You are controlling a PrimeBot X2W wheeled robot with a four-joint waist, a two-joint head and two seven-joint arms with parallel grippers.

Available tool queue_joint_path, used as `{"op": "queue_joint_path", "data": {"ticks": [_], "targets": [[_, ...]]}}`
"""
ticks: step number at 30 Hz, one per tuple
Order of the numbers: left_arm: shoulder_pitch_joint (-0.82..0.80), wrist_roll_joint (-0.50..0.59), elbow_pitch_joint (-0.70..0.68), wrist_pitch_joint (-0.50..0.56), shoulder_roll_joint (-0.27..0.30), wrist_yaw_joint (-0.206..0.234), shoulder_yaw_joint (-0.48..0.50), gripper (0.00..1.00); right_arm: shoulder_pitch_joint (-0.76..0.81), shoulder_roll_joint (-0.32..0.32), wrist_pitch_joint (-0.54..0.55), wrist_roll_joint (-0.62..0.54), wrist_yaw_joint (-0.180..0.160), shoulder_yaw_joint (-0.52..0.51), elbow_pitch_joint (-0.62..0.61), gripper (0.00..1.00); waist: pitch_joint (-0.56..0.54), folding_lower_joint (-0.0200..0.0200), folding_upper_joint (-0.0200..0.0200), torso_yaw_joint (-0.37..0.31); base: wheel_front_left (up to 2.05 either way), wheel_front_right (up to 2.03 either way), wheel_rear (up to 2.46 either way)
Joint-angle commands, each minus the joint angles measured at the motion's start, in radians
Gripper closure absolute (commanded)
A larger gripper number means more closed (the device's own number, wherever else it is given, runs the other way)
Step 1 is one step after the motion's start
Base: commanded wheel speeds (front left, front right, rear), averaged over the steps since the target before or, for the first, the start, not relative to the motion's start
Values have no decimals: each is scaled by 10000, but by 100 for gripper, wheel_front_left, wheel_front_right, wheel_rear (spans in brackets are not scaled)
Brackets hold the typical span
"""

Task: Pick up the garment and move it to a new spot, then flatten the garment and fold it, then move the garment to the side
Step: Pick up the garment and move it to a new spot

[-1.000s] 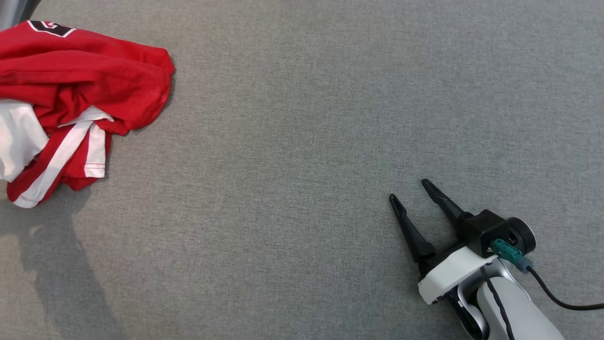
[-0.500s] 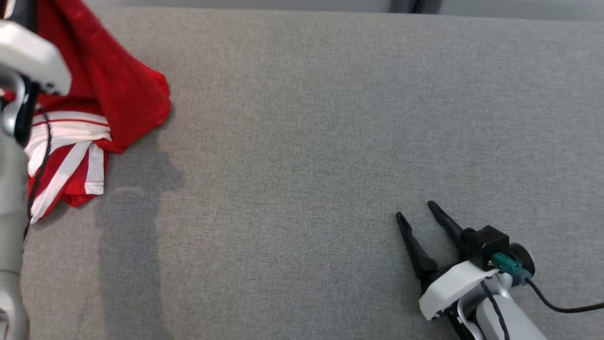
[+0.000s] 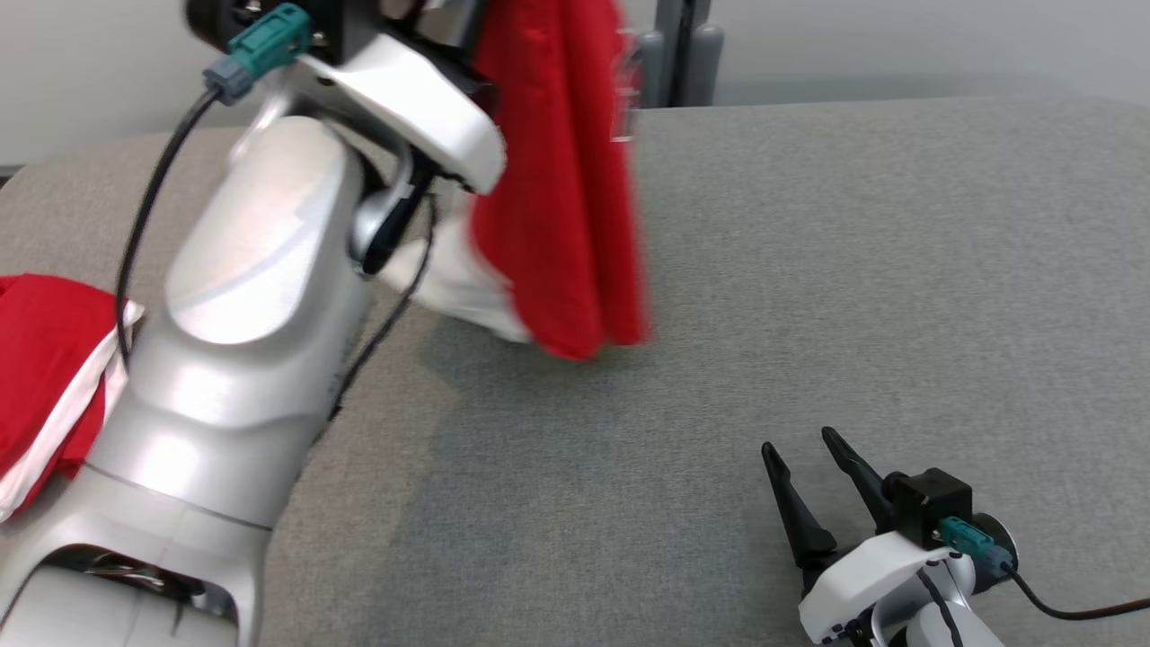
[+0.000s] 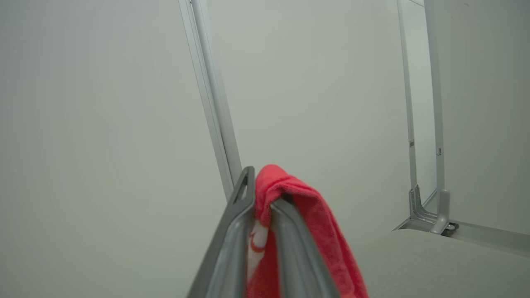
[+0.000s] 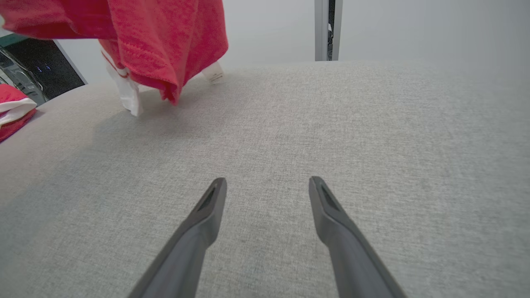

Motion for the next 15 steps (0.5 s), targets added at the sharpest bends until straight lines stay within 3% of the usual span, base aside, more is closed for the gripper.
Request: {"op": "queue_joint_path", "data": {"ticks": [1, 8, 12, 15], "targets": [[38, -194, -75, -125, -26, 6, 46, 100, 77, -22, 1, -18, -6, -86, -1, 0, -194, 0, 0, -212, 0, 0, 0], [770, -687, -208, -424, -499, 356, 56, 100, 266, 4, 1, -55, -5, -323, -99, 0, -386, 0, 0, -463, 0, 0, 0], [2639, -1173, 523, -490, -552, 626, 529, 100, 330, 15, 1, -27, -5, -403, -161, 0, -381, 0, 0, -494, 0, 0, 0], [3699, -908, 778, -494, -331, 720, 858, 100, 313, 13, 1, -48, -6, -437, -173, 0, -360, 0, 0, -470, 0, 0, 0]]}}
